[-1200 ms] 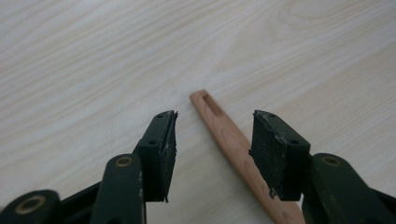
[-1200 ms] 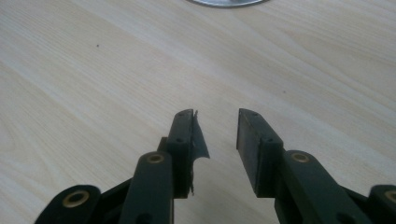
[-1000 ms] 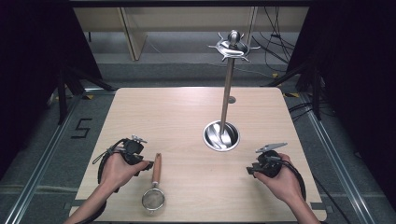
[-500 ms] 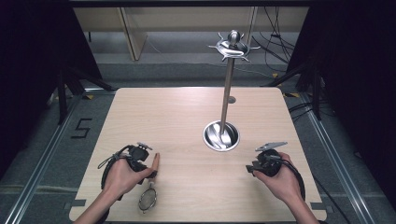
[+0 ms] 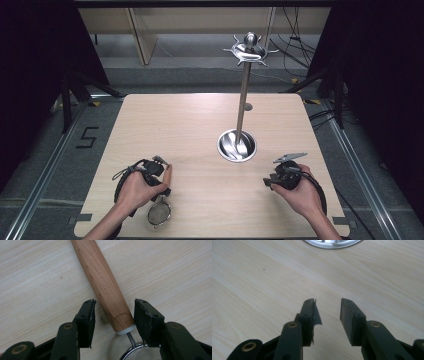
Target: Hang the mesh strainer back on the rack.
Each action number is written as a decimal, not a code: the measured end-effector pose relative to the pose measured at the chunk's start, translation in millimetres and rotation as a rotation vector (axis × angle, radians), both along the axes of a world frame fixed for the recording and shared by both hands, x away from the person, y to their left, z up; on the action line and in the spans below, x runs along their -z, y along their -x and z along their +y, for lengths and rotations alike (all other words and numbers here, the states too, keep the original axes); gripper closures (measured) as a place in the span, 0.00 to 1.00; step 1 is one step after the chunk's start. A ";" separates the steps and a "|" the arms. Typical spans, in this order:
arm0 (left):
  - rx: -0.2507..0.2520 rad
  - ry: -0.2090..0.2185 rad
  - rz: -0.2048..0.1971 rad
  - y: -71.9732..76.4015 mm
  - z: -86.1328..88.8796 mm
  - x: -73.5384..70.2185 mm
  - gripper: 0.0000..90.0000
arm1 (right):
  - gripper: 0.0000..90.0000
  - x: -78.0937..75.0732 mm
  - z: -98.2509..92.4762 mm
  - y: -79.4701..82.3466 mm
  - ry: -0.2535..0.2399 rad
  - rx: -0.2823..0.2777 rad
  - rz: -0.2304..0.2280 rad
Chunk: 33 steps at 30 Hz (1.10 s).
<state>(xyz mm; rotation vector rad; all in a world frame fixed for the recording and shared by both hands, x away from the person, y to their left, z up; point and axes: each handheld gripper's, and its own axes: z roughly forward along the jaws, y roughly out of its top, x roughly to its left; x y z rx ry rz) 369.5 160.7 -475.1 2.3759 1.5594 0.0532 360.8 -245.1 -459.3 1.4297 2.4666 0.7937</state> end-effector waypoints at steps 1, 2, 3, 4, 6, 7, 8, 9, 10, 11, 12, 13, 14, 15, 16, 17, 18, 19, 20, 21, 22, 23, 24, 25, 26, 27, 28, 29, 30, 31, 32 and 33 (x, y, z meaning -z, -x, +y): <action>0.012 -0.004 0.004 -0.5 0.2 0.1 0.58 | 0.72 0.5 -0.3 0.3 -0.001 -0.007 -0.007; 0.010 -0.015 0.005 -0.3 -1.1 0.8 0.59 | 0.72 0.9 -0.7 0.0 0.000 -0.012 -0.010; 0.033 -0.023 0.011 -1.4 -0.8 1.6 0.60 | 0.72 0.2 0.2 1.8 -0.009 0.007 0.004; 0.010 -0.020 0.016 -0.5 -2.6 2.3 0.61 | 0.72 0.4 -0.9 1.8 -0.003 0.001 -0.003; 0.023 -0.031 0.020 -1.7 -3.2 2.8 0.62 | 0.72 0.5 -1.6 2.2 -0.005 0.004 -0.003; 0.012 -0.036 0.021 -2.0 -3.6 2.7 0.62 | 0.72 0.6 -1.9 2.3 -0.007 0.003 -0.006; 0.009 -0.043 0.027 -2.5 -3.7 2.3 0.63 | 0.72 0.6 -2.1 2.5 -0.006 0.003 -0.005; 0.018 -0.056 0.033 -3.5 -2.6 1.9 0.64 | 0.72 0.3 -2.2 2.9 -0.006 0.006 -0.003; 0.042 -0.070 0.020 -5.2 -0.7 2.2 0.65 | 0.72 0.3 -2.1 3.6 -0.009 0.011 -0.007; 0.056 -0.085 0.015 -5.8 0.8 3.1 0.66 | 0.72 1.1 -2.0 3.8 -0.013 0.016 -0.015; 0.044 -0.093 0.014 -6.0 0.7 3.2 0.66 | 0.72 1.1 -2.7 3.6 -0.010 0.007 -0.015; 0.032 -0.100 0.004 -6.0 0.5 3.9 0.68 | 0.72 0.6 -3.0 4.0 -0.011 0.010 -0.011; 0.048 -0.123 -0.001 -7.0 1.9 3.7 0.68 | 0.72 0.6 -3.0 4.0 -0.011 0.010 -0.011; 0.052 -0.144 0.003 -7.9 2.7 3.1 0.69 | 0.72 0.6 -2.3 4.1 -0.017 0.018 -0.012; 0.046 -0.151 -0.011 -8.3 3.0 3.8 0.70 | 0.72 0.6 -2.6 4.2 -0.015 0.016 -0.012; 0.042 -0.168 -0.012 -8.3 4.2 4.6 0.71 | 0.72 0.6 -3.2 4.2 -0.011 0.007 -0.012; 0.030 -0.178 -0.011 -8.0 4.4 4.7 0.72 | 0.72 0.3 -2.9 4.9 -0.013 0.013 -0.012; 0.024 -0.195 0.017 -8.9 4.6 2.4 0.73 | 0.72 0.2 -3.0 5.1 -0.012 0.012 -0.013; 0.025 -0.202 0.014 -9.4 5.8 2.6 0.74 | 0.72 -0.1 -3.0 5.4 -0.011 0.013 -0.013; 0.034 -0.205 0.016 -10.4 7.4 2.4 0.74 | 0.72 0.0 -3.1 5.4 -0.012 0.008 -0.015; 0.030 -0.210 0.016 -10.3 7.8 2.5 0.75 | 0.72 0.1 -3.1 5.4 -0.013 0.007 -0.015; 0.037 -0.222 0.018 -10.8 9.2 2.5 0.75 | 0.72 0.0 -3.0 5.5 -0.012 0.008 -0.013; 0.037 -0.222 0.022 -11.1 9.6 2.1 0.75 | 0.72 0.2 -3.1 5.4 -0.011 0.006 -0.013; 0.037 -0.220 0.028 -11.5 10.0 2.0 0.75 | 0.72 0.1 -2.2 6.1 -0.018 0.014 -0.004; 0.045 -0.224 0.030 -12.0 10.5 1.7 0.75 | 0.72 0.2 -2.1 6.0 -0.019 0.011 -0.005; 0.054 -0.226 0.035 -12.5 11.2 1.3 0.75 | 0.72 0.4 -2.0 6.0 -0.018 0.012 -0.006; 0.060 -0.229 0.031 -12.6 11.8 1.7 0.75 | 0.72 0.2 -2.1 6.0 -0.018 0.011 -0.005; 0.070 -0.234 0.031 -12.8 12.7 1.5 0.75 | 0.72 0.1 -2.2 6.0 -0.017 0.011 -0.007; 0.071 -0.237 0.028 -12.7 12.7 1.4 0.75 | 0.72 0.0 -3.1 5.5 -0.012 0.005 -0.015; 0.071 -0.234 0.027 -12.6 13.2 1.4 0.75 | 0.72 -0.6 -2.9 5.9 -0.013 0.011 -0.016; 0.076 -0.234 0.028 -12.7 14.0 1.2 0.75 | 0.72 -0.6 -2.9 5.9 -0.013 0.011 -0.016; 0.081 -0.231 0.022 -12.9 15.3 1.0 0.75 | 0.72 -0.7 -3.0 5.8 -0.012 0.011 -0.017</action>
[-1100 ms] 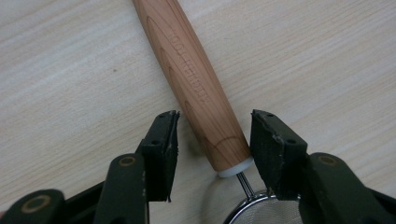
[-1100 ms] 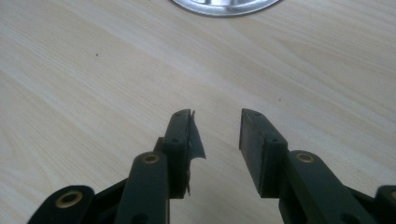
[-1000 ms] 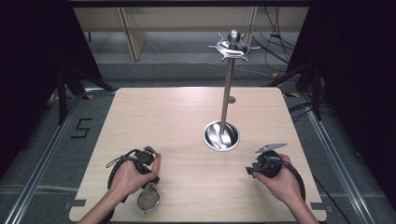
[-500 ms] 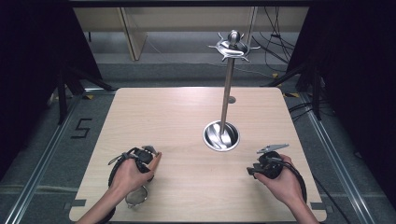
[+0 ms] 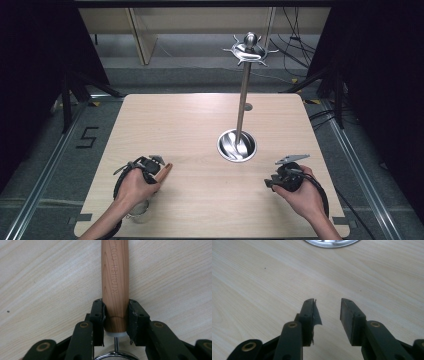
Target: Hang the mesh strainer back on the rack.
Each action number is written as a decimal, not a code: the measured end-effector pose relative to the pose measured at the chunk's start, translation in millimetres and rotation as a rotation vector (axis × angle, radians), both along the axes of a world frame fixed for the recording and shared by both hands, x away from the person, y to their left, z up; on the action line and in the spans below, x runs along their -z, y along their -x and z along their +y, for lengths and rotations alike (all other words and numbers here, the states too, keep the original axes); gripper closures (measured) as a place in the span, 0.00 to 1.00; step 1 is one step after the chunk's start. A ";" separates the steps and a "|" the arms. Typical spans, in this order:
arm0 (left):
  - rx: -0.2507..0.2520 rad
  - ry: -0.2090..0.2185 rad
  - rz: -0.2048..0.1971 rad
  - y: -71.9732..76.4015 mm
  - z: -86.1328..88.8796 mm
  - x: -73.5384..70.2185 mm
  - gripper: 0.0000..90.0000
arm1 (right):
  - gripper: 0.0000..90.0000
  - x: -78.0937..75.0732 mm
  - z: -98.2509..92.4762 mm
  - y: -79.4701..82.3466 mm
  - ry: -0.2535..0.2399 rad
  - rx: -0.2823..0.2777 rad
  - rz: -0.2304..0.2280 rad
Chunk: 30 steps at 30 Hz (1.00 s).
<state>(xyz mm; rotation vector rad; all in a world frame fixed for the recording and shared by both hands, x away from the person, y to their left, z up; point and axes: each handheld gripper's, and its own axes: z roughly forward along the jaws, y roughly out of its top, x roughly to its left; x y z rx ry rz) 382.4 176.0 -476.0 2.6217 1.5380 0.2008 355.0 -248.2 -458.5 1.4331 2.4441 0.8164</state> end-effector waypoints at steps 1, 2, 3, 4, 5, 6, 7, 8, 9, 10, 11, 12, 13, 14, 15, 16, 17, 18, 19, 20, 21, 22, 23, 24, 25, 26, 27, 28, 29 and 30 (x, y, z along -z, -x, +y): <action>-0.004 0.008 0.009 0.0 0.7 -1.1 0.75 | 0.72 0.2 0.0 -0.4 -0.003 0.000 -0.005; -0.014 0.024 0.003 1.0 1.5 -0.7 0.75 | 0.72 -0.1 0.1 -0.1 -0.004 0.002 -0.003; -0.016 0.029 0.008 1.0 2.3 -2.4 0.75 | 0.72 -0.4 0.2 0.1 -0.007 0.004 -0.002; -0.009 0.029 -0.005 1.6 3.5 -3.0 0.75 | 0.72 -0.4 0.4 0.2 -0.005 0.003 -0.002; -0.014 0.050 -0.009 1.9 3.8 -4.1 0.76 | 0.72 -0.4 0.5 0.2 -0.005 0.002 -0.003; -0.011 0.072 -0.026 2.8 5.2 -5.7 0.76 | 0.72 -0.5 0.6 0.3 -0.005 0.002 -0.003; -0.027 0.113 -0.059 4.0 5.3 -5.7 0.76 | 0.72 -0.5 0.6 0.4 -0.004 0.000 -0.004; 0.014 0.114 -0.086 2.7 8.3 -7.8 0.76 | 0.72 -0.7 0.6 0.4 -0.005 0.001 -0.005; -0.021 0.141 -0.090 4.9 7.0 -8.5 0.76 | 0.72 -0.7 0.6 0.4 -0.005 0.001 -0.005; -0.004 0.151 -0.097 3.8 8.9 -10.2 0.75 | 0.72 -0.5 0.7 0.1 -0.006 0.004 -0.005; 0.010 0.158 -0.121 3.1 10.4 -10.6 0.76 | 0.72 -0.4 0.6 -0.1 -0.008 0.007 -0.005; 0.014 0.174 -0.132 2.4 11.4 -12.1 0.76 | 0.72 -0.2 0.6 -0.1 -0.006 0.009 -0.006; 0.006 0.177 -0.144 2.8 11.3 -13.6 0.76 | 0.72 -0.7 0.6 0.3 -0.008 0.009 -0.005; 0.008 0.196 -0.160 2.7 12.0 -15.2 0.76 | 0.72 -1.2 0.5 0.4 -0.007 0.006 -0.008; -0.004 0.211 -0.166 3.1 11.4 -17.0 0.76 | 0.72 -1.2 0.5 0.4 -0.007 0.006 -0.008; -0.008 0.233 -0.197 3.8 11.5 -19.8 0.75 | 0.72 -0.4 1.1 0.5 -0.015 0.014 -0.018; -0.002 0.240 -0.211 3.9 11.6 -22.0 0.76 | 0.72 -2.1 0.3 0.5 -0.009 0.010 -0.007; 0.002 0.270 -0.242 4.1 11.8 -24.6 0.76 | 0.72 -2.0 0.5 0.6 -0.014 0.014 -0.012; 0.004 0.284 -0.269 4.5 11.6 -26.4 0.75 | 0.72 -2.5 0.3 0.8 -0.013 0.016 -0.013; 0.010 0.299 -0.290 5.0 11.6 -29.3 0.75 | 0.72 -2.5 0.3 0.8 -0.014 0.017 -0.017; 0.012 0.315 -0.314 5.2 11.2 -30.3 0.75 | 0.72 -2.6 -0.6 0.3 -0.007 0.011 -0.027; 0.018 0.326 -0.334 5.5 10.9 -30.7 0.75 | 0.72 -2.6 -0.9 0.2 -0.008 0.012 -0.030; 0.018 0.342 -0.366 5.7 10.2 -30.6 0.75 | 0.72 -3.2 -0.4 0.9 -0.015 0.020 -0.017; 0.032 0.353 -0.357 5.5 10.6 -32.7 0.75 | 0.72 -4.0 -1.1 0.8 -0.008 0.017 -0.013; 0.033 0.359 -0.368 5.8 10.6 -33.4 0.75 | 0.72 -3.7 -0.8 1.0 -0.020 0.027 -0.020; 0.035 0.371 -0.380 5.7 10.5 -33.9 0.75 | 0.72 -2.8 -0.5 1.0 -0.029 0.032 -0.030; 0.035 0.384 -0.390 6.1 10.3 -34.5 0.75 | 0.72 -2.5 -0.5 1.1 -0.033 0.036 -0.036; 0.040 0.392 -0.401 6.2 10.3 -35.6 0.75 | 0.72 -4.5 -1.5 1.3 -0.018 0.030 -0.020; 0.036 0.407 -0.411 6.7 9.7 -36.4 0.75 | 0.72 -5.5 -1.9 1.2 -0.007 0.029 -0.016; 0.048 0.407 -0.432 7.0 10.1 -38.1 0.75 | 0.72 -4.4 -1.5 1.2 -0.022 0.036 -0.029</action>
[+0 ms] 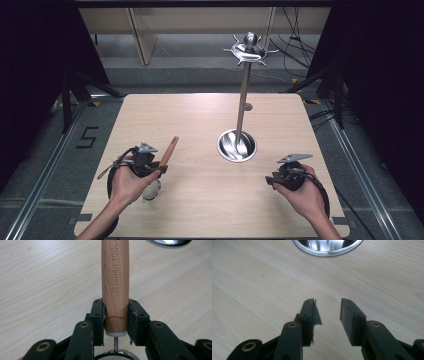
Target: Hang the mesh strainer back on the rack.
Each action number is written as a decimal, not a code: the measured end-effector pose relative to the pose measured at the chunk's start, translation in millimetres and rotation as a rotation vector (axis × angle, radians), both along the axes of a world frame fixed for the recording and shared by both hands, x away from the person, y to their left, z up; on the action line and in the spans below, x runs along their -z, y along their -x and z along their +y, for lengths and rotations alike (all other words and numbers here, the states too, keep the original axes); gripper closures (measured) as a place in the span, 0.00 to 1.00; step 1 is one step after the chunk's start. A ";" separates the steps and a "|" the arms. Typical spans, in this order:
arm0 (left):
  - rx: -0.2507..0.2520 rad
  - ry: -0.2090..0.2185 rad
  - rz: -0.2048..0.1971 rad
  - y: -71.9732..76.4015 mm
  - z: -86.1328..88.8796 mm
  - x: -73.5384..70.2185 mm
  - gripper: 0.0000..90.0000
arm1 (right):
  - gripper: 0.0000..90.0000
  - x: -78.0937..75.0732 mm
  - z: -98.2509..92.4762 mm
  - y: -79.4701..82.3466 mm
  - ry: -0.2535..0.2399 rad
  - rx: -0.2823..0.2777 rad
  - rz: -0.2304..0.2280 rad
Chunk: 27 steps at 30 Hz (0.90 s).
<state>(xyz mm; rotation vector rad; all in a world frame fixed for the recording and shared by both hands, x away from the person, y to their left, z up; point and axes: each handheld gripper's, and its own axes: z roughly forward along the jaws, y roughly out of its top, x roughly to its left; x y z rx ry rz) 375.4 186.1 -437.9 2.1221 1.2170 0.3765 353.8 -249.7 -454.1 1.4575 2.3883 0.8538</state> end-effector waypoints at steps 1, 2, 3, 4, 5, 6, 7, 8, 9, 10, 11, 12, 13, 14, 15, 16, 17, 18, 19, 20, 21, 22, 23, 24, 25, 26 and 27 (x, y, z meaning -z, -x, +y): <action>0.003 0.015 -0.006 -0.1 -0.2 -0.1 0.75 | 0.72 0.3 0.2 -0.2 -0.004 0.000 -0.001; 0.011 0.015 -0.009 0.1 0.3 -2.2 0.75 | 0.72 0.5 0.3 -0.2 -0.005 0.001 -0.003; 0.014 0.017 -0.021 0.1 0.6 -3.1 0.75 | 0.72 0.0 0.1 -0.1 0.000 0.001 0.000; 0.029 0.012 -0.024 -0.1 1.5 -4.7 0.75 | 0.71 0.2 0.2 -0.1 0.000 0.001 -0.002; 0.027 0.016 -0.034 0.1 1.1 -5.4 0.75 | 0.71 0.3 0.3 -0.2 -0.001 0.002 -0.002; 0.033 0.020 -0.042 0.3 1.5 -7.1 0.75 | 0.71 0.4 0.2 -0.2 -0.001 0.003 -0.002; 0.039 0.021 -0.046 0.4 1.8 -8.3 0.75 | 0.71 0.4 0.2 -0.2 -0.001 0.003 -0.002; 0.044 0.033 -0.064 0.6 1.3 -9.3 0.75 | 0.71 0.9 0.5 -0.1 -0.006 0.006 -0.007; 0.043 0.049 -0.086 0.7 0.6 -8.9 0.75 | 0.71 0.9 0.5 -0.1 -0.006 0.006 -0.007; 0.034 0.073 -0.111 1.3 -1.2 -8.5 0.75 | 0.71 0.2 0.0 -0.1 -0.001 0.003 -0.004; 0.030 0.089 -0.128 1.2 -2.5 -7.8 0.75 | 0.71 0.1 0.0 0.0 -0.001 0.004 -0.006; 0.050 0.092 -0.127 1.0 -1.5 -8.5 0.75 | 0.71 0.0 -0.1 0.1 0.000 0.004 -0.006; 0.046 0.107 -0.133 1.4 -2.5 -7.7 0.75 | 0.71 -0.2 -0.2 0.1 0.000 0.004 -0.006; 0.049 0.120 -0.136 1.4 -3.3 -7.2 0.75 | 0.71 -0.2 -0.2 0.2 -0.001 0.006 -0.007; 0.056 0.112 -0.145 2.0 -3.2 -7.4 0.75 | 0.71 -0.3 -0.2 0.3 -0.001 0.006 -0.007; 0.059 0.111 -0.150 2.0 -3.9 -7.4 0.75 | 0.71 -0.5 -0.1 0.4 -0.002 0.007 -0.005; 0.058 0.116 -0.157 2.4 -4.4 -7.5 0.75 | 0.71 -0.6 0.0 0.4 -0.002 0.007 -0.004; 0.068 0.110 -0.173 2.3 -4.0 -8.2 0.75 | 0.71 -0.4 -0.1 0.2 -0.001 0.006 -0.007; 0.068 0.113 -0.184 2.3 -4.5 -8.5 0.75 | 0.71 -0.2 -0.4 0.0 0.000 0.005 -0.010; 0.070 0.118 -0.190 2.8 -5.0 -10.2 0.75 | 0.71 -0.2 -0.4 0.0 0.000 0.005 -0.009; 0.071 0.116 -0.194 3.2 -4.9 -11.0 0.75 | 0.71 -0.2 -0.6 0.0 0.000 0.004 -0.009; 0.081 0.130 -0.200 2.9 -5.0 -11.3 0.75 | 0.71 -0.6 -0.4 0.4 -0.004 0.008 -0.003; 0.068 0.144 -0.209 3.5 -6.6 -11.4 0.75 | 0.71 -0.6 -0.4 0.4 -0.004 0.008 -0.003; 0.075 0.157 -0.218 3.4 -7.1 -11.7 0.75 | 0.71 -0.9 -0.5 0.3 -0.003 0.007 0.000; 0.072 0.165 -0.225 4.0 -8.0 -12.1 0.75 | 0.71 0.4 -2.0 -1.1 -0.051 -0.024 0.011; 0.076 0.168 -0.235 4.1 -8.3 -12.6 0.75 | 0.71 0.3 -1.8 -1.0 -0.046 -0.018 0.005; 0.082 0.173 -0.241 4.1 -8.4 -13.0 0.75 | 0.71 0.2 -1.8 -0.8 -0.047 -0.017 0.005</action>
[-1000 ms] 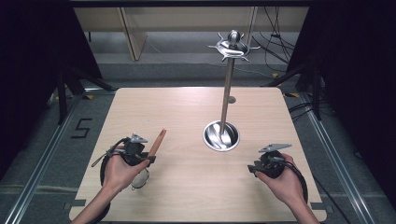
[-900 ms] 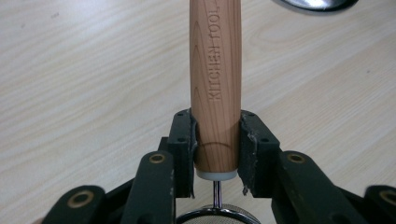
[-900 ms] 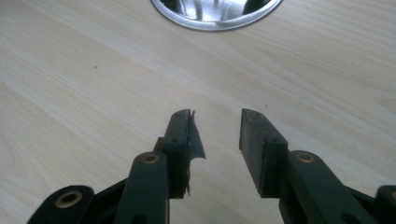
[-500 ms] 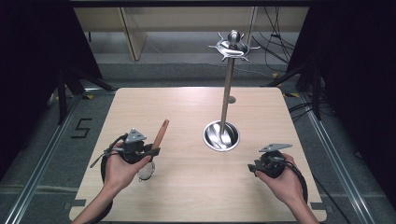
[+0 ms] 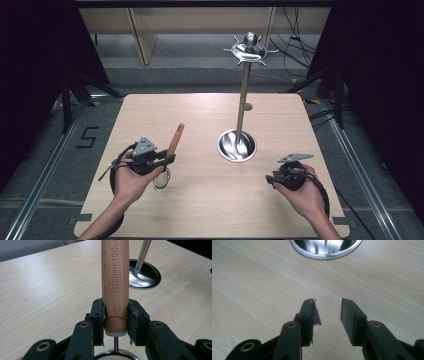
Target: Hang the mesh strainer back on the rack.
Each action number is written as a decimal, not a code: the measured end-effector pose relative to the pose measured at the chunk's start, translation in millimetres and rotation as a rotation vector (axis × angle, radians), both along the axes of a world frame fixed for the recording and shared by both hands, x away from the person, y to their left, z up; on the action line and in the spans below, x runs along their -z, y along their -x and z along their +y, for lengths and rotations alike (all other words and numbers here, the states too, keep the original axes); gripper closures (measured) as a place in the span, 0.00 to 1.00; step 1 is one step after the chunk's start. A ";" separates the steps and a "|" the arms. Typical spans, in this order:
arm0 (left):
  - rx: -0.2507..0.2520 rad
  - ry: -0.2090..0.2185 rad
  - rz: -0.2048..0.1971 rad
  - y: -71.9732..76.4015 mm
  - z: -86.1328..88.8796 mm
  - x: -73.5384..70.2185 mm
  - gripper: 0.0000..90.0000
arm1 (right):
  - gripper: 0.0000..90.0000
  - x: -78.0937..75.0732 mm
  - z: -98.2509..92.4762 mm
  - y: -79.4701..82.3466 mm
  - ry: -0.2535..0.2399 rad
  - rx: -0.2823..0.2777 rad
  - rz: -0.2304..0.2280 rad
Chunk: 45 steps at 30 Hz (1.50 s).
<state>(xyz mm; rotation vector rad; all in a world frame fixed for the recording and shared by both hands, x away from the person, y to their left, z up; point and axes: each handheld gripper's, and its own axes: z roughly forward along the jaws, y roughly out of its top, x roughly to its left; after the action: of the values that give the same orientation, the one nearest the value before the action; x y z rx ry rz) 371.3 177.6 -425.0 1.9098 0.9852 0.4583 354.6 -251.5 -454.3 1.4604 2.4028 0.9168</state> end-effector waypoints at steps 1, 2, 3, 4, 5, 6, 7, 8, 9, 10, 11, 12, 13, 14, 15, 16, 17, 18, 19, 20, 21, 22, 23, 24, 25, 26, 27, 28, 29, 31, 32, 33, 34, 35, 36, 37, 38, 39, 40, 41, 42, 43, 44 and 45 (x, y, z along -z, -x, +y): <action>-0.005 0.003 -0.006 0.6 -0.6 -0.7 0.75 | 0.71 -0.4 -0.3 0.1 0.006 -0.001 -0.001; -0.003 0.006 -0.012 0.7 -1.1 -1.2 0.75 | 0.71 -0.4 -0.3 0.1 0.006 -0.001 -0.001; -0.003 0.009 -0.028 1.4 -1.5 -3.0 0.75 | 0.71 -0.5 -0.5 -0.1 0.005 0.001 -0.007; -0.003 0.009 -0.028 1.4 -1.5 -3.0 0.75 | 0.71 -0.5 -0.5 -0.1 0.005 0.001 -0.007; -0.003 0.015 -0.038 1.7 -2.0 -4.3 0.75 | 0.71 -0.6 -0.5 -0.1 0.003 0.003 -0.009; 0.004 0.019 -0.046 1.5 -1.9 -5.2 0.75 | 0.71 -0.3 -0.8 -0.4 0.006 0.000 -0.011; -0.003 0.034 -0.048 2.2 -2.5 -7.0 0.75 | 0.71 0.4 -1.3 -1.0 0.007 -0.002 -0.023; 0.005 0.032 -0.056 2.2 -2.3 -8.1 0.75 | 0.71 1.7 -2.5 -2.6 0.013 -0.014 -0.047; 0.002 0.036 -0.062 2.5 -2.7 -9.3 0.75 | 0.71 1.9 -2.7 -3.1 0.011 -0.019 -0.055; -0.004 0.038 -0.069 3.1 -3.5 -10.6 0.75 | 0.71 1.7 -2.6 -2.9 0.009 -0.019 -0.057; 0.005 0.040 -0.077 3.1 -3.9 -11.9 0.75 | 0.70 -0.1 -0.7 -0.3 -0.002 0.008 -0.014; 0.006 0.040 -0.078 3.4 -4.4 -12.7 0.75 | 0.70 0.1 -0.9 -0.5 -0.002 0.005 -0.019; 0.002 0.047 -0.082 3.7 -5.5 -13.3 0.75 | 0.70 0.1 -0.9 -0.5 -0.003 0.005 -0.019; 0.005 0.041 -0.089 4.1 -6.0 -14.2 0.75 | 0.70 0.3 -0.9 -0.5 -0.003 0.006 -0.020; 0.011 0.047 -0.096 4.1 -7.0 -14.6 0.75 | 0.70 0.3 -0.9 -0.6 -0.003 0.006 -0.021; 0.005 0.049 -0.098 4.7 -8.4 -15.1 0.75 | 0.70 0.3 -0.9 -0.7 -0.001 0.010 -0.023; 0.004 0.045 -0.104 5.3 -9.6 -16.5 0.75 | 0.70 -0.2 -2.0 -0.9 -0.007 0.004 -0.016; 0.005 0.046 -0.111 5.1 -10.1 -17.2 0.75 | 0.70 0.0 -2.2 -1.2 -0.006 0.010 -0.020; 0.012 0.047 -0.115 4.7 -10.7 -18.4 0.75 | 0.70 -0.3 -2.4 -1.0 -0.011 0.015 -0.015; 0.015 0.053 -0.118 4.5 -11.9 -19.5 0.75 | 0.70 1.5 -5.2 -4.3 0.012 -0.007 -0.069; 0.012 0.054 -0.122 4.6 -13.4 -21.3 0.75 | 0.70 0.9 -5.5 -4.0 0.028 0.000 -0.077; 0.015 0.055 -0.128 4.5 -14.3 -22.4 0.75 | 0.70 -1.4 -4.7 -2.4 0.047 0.026 -0.063; 0.018 0.063 -0.135 4.2 -15.8 -23.4 0.75 | 0.70 -0.5 -5.3 -3.4 0.042 0.018 -0.075; 0.024 0.064 -0.142 4.0 -17.1 -24.7 0.75 | 0.70 -0.5 -5.3 -3.3 0.041 0.017 -0.075; 0.024 0.058 -0.146 4.5 -18.3 -26.4 0.75 | 0.70 -0.6 -5.3 -3.2 0.041 0.017 -0.074; 0.028 0.060 -0.149 4.6 -19.9 -27.5 0.75 | 0.70 -0.7 -5.2 -3.2 0.041 0.017 -0.074; 0.035 0.054 -0.155 4.4 -21.8 -29.0 0.75 | 0.70 -0.7 -5.2 -3.1 0.041 0.017 -0.074; 0.037 0.054 -0.160 4.3 -22.8 -29.8 0.75 | 0.70 -0.8 -5.1 -3.0 0.045 0.017 -0.071; 0.036 0.056 -0.160 4.3 -23.7 -30.5 0.75 | 0.70 -0.7 -5.2 -3.0 0.044 0.016 -0.071; 0.045 0.066 -0.166 3.4 -25.2 -31.1 0.75 | 0.70 -0.7 -5.2 -2.9 0.043 0.017 -0.071; 0.042 0.055 -0.168 3.9 -26.1 -32.4 0.75 | 0.69 -0.7 -5.2 -2.9 0.043 0.016 -0.071; 0.051 0.063 -0.175 3.2 -27.4 -32.8 0.75 | 0.69 -0.7 -5.2 -2.9 0.042 0.016 -0.072; 0.047 0.060 -0.175 4.1 -29.4 -34.3 0.75 | 0.69 -0.1 -5.1 -3.0 0.036 0.019 -0.079; 0.054 0.058 -0.180 4.1 -30.8 -35.4 0.75 | 0.69 1.6 -4.3 -3.4 0.026 0.029 -0.095; 0.058 0.060 -0.182 4.0 -32.0 -36.1 0.75 | 0.69 3.6 -3.6 -3.9 0.010 0.036 -0.118; 0.060 0.061 -0.184 4.2 -33.9 -37.4 0.75 | 0.69 1.9 -3.8 -3.2 0.021 0.036 -0.097; 0.063 0.062 -0.187 4.0 -35.0 -38.1 0.75 | 0.69 1.6 -3.5 -2.6 0.020 0.043 -0.088; 0.063 0.062 -0.190 3.9 -36.2 -39.0 0.75 | 0.69 1.7 -3.8 -2.8 0.021 0.040 -0.091; 0.063 0.064 -0.193 3.7 -37.4 -39.9 0.75 | 0.69 1.9 -4.1 -3.1 0.023 0.037 -0.097; 0.067 0.067 -0.196 3.1 -38.4 -41.0 0.75 | 0.69 1.9 -4.1 -3.1 0.024 0.036 -0.097; 0.065 0.070 -0.198 2.8 -39.4 -41.9 0.75 | 0.69 1.9 -4.1 -3.0 0.024 0.036 -0.096; 0.065 0.073 -0.199 2.5 -40.5 -42.8 0.75 | 0.69 2.3 -4.3 -3.4 0.022 0.030 -0.100; 0.068 0.073 -0.203 1.8 -41.2 -43.8 0.75 | 0.69 -0.2 -5.3 -2.8 0.039 0.021 -0.078; 0.070 0.085 -0.205 1.2 -42.5 -44.1 0.75 | 0.69 -0.3 -5.5 -2.8 0.038 0.018 -0.079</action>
<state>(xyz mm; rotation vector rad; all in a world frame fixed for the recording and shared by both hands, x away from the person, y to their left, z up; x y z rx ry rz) 370.0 135.1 -380.8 1.7761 0.7894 0.5506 357.4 -257.0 -454.0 1.4035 2.3339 0.9022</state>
